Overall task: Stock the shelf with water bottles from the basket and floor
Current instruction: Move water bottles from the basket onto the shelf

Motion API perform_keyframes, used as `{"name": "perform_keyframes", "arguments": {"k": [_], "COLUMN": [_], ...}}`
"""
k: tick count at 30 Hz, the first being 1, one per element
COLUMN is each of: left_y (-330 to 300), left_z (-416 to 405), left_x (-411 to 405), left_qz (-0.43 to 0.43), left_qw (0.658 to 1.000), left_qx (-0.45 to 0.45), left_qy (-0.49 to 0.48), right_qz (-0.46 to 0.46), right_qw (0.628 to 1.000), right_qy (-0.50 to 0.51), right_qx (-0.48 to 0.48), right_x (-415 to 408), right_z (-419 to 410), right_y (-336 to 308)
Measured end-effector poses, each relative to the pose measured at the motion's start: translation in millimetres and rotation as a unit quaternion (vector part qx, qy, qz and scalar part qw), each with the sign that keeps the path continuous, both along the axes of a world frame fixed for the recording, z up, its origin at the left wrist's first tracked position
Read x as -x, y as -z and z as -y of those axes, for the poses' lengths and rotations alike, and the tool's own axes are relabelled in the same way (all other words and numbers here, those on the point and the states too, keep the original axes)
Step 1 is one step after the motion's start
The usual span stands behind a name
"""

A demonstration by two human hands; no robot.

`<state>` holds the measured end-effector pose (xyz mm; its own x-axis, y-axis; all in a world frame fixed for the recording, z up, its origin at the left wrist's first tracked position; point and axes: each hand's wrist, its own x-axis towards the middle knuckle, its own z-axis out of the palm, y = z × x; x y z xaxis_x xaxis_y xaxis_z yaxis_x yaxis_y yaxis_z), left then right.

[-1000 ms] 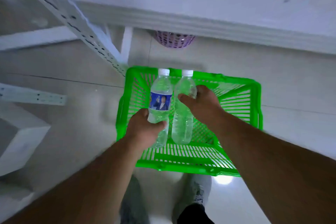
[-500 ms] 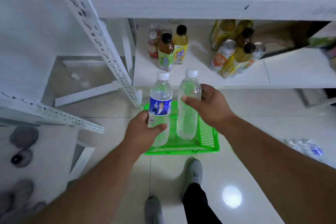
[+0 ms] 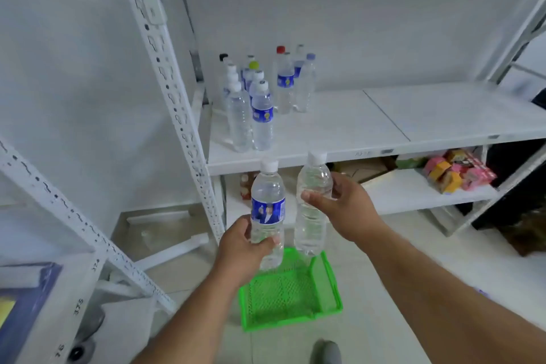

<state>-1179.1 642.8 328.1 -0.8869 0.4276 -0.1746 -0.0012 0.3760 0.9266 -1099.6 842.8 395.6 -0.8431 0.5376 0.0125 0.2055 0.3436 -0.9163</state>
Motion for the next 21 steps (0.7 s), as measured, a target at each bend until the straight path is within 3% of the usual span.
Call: {"name": "perform_keyframes", "arguments": {"k": [10, 21], "left_y": [-54, -76], "left_z": [-28, -135], "left_x": [-26, -32], "left_qz": [-0.041, -0.045], "left_qw": [0.999, 0.998], "left_qx": [-0.007, -0.026], "left_qy": [0.013, -0.025], "right_qz": [-0.046, -0.048], "right_qw": [0.999, 0.999], "right_qy": [0.022, 0.006], "right_qx": [-0.001, 0.017], "right_x": [-25, -18], "right_z": [-29, -135], "right_y": [-51, -69]}}
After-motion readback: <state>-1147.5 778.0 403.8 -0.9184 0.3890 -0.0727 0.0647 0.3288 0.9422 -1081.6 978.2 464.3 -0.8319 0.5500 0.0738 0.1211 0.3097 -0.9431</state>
